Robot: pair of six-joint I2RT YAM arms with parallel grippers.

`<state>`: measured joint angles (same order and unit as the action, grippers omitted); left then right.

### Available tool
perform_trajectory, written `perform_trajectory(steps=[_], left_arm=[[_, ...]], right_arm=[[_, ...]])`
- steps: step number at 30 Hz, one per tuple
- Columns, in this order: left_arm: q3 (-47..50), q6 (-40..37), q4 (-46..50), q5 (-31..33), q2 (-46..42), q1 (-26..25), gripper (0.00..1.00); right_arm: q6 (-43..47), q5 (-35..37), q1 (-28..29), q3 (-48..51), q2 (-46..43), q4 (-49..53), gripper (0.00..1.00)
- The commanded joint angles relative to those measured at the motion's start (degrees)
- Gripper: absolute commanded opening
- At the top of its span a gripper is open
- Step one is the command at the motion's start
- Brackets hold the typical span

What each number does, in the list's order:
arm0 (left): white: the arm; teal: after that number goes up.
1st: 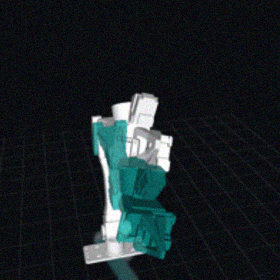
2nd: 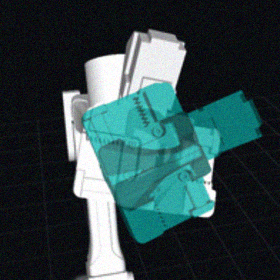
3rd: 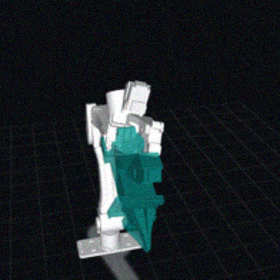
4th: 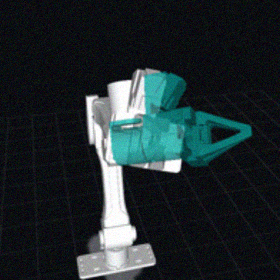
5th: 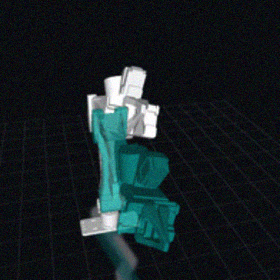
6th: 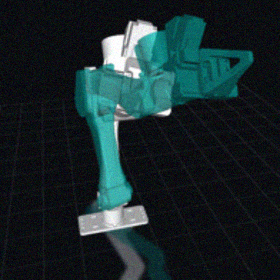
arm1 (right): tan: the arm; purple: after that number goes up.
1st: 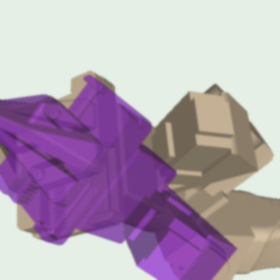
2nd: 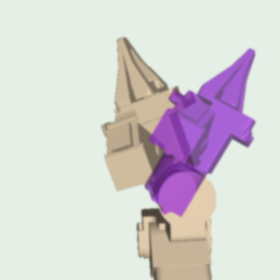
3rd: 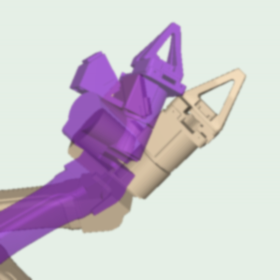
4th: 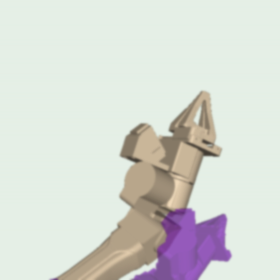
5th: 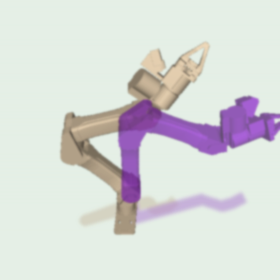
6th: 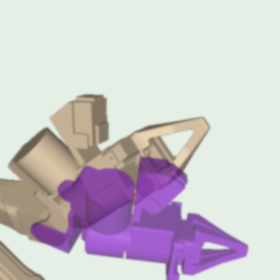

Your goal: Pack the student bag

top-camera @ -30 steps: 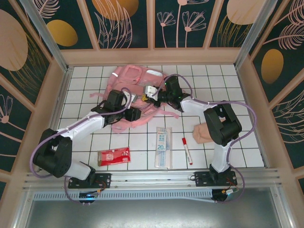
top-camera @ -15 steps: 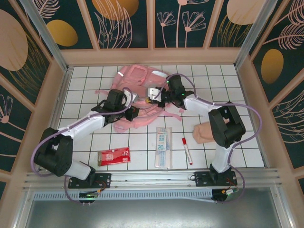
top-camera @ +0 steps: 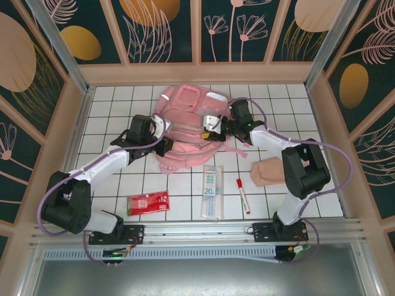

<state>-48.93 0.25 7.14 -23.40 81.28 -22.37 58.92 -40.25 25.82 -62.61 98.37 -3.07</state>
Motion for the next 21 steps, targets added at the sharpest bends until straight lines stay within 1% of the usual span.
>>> perform_trajectory(steps=[1, 3, 4, 5, 7, 10, 12, 15, 16, 18, 21], left_arm=[[0.6, 4.0, -6.9, -8.7, -2.3, 0.1, 0.00], [0.5, 5.3, -7.6, -9.8, -3.2, -0.5, 0.00], [0.3, 5.8, -7.6, -9.6, -3.3, -0.8, 0.00], [0.0, 6.2, -7.5, -9.6, -3.3, -1.1, 0.00], [-0.4, 7.1, -7.3, -9.6, -2.8, -1.7, 0.00], [-0.9, 8.1, -7.4, -9.8, -2.3, -2.5, 0.00], [-0.9, 8.9, -8.3, -9.9, -2.3, -2.6, 0.00], [-0.6, 9.3, -8.9, -8.7, -2.6, -2.6, 0.00], [-0.5, 8.7, -8.5, -8.1, -2.6, -2.6, 0.00], [-0.5, 6.6, -7.0, -6.4, -2.4, -2.6, 0.00], [-0.1, 2.7, -4.7, -1.6, -1.9, -2.6, 0.00]], right_arm=[[-11.8, -5.0, 0.3, 3.6, -5.3, -11.2, 0.52], [-16.7, -5.0, 2.3, 7.1, -7.3, -16.9, 0.62], [-17.8, -4.4, 3.1, 8.2, -7.9, -18.7, 0.66], [-18.7, -4.2, 4.2, 8.9, -8.1, -19.7, 0.68], [-19.1, -3.4, 5.2, 8.2, -7.3, -18.2, 0.72], [-17.6, -0.6, 7.6, 6.7, -4.7, -15.0, 0.73], [-16.5, 1.1, 8.1, 5.2, -3.0, -12.3, 0.71], [-11.5, 7.2, 9.6, 3.0, -0.7, -6.4, 0.64], [-10.2, 9.0, 9.7, 2.4, 0.0, -4.7, 0.61], [-8.9, 11.1, 9.7, 1.5, 0.7, -2.4, 0.39], [-7.0, 14.3, 9.5, 0.5, 0.9, -0.1, 0.14]])
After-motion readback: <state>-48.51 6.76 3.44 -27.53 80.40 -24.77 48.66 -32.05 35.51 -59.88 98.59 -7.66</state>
